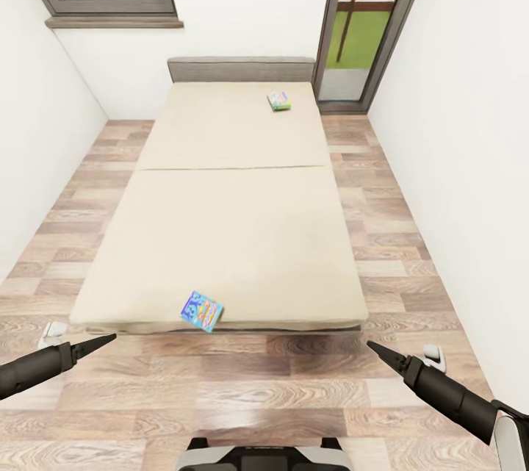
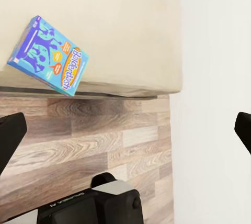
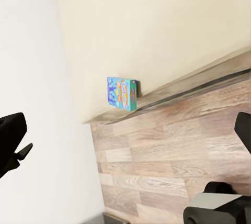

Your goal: Put all the toys in the child's room - the three board games (two on the bed and one on the table), the two jigsaw puzzles on the table, and the tennis ball on the table - inside the toy box on the table in the child's room.

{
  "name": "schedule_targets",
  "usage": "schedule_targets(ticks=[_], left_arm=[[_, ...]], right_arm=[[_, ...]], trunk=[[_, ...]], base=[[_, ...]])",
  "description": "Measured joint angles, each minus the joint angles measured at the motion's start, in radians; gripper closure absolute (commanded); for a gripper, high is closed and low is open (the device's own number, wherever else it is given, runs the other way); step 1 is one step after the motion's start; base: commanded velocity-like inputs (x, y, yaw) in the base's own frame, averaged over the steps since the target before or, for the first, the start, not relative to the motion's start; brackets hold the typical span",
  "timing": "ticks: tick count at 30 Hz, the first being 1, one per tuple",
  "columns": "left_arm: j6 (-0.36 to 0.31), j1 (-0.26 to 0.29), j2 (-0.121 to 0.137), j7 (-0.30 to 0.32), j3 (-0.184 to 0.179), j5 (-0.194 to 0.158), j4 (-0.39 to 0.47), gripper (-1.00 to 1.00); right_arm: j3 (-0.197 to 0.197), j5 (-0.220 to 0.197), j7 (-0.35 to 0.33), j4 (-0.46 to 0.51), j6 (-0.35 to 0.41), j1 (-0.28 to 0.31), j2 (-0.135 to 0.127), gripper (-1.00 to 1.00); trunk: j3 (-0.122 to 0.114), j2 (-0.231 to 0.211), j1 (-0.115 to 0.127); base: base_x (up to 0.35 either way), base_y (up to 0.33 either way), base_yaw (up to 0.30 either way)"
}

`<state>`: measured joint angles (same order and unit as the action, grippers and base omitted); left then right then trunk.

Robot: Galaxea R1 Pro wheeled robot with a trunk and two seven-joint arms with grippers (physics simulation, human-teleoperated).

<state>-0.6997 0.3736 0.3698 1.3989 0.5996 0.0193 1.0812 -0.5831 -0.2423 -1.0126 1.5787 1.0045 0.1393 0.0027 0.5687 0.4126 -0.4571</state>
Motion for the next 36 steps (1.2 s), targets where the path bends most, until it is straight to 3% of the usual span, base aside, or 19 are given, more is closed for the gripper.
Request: schedule_targets(ticks=[36], left_arm=[[0.0,0.0,0.0,0.0,-0.001,0.0,0.0,-1.0]], right_arm=[[0.002,0.0,0.002,-0.001,0.0,0.0,0.001,-1.0]], trunk=[[-0.059,0.0,0.0]], base=[[0.0,0.0,0.0]])
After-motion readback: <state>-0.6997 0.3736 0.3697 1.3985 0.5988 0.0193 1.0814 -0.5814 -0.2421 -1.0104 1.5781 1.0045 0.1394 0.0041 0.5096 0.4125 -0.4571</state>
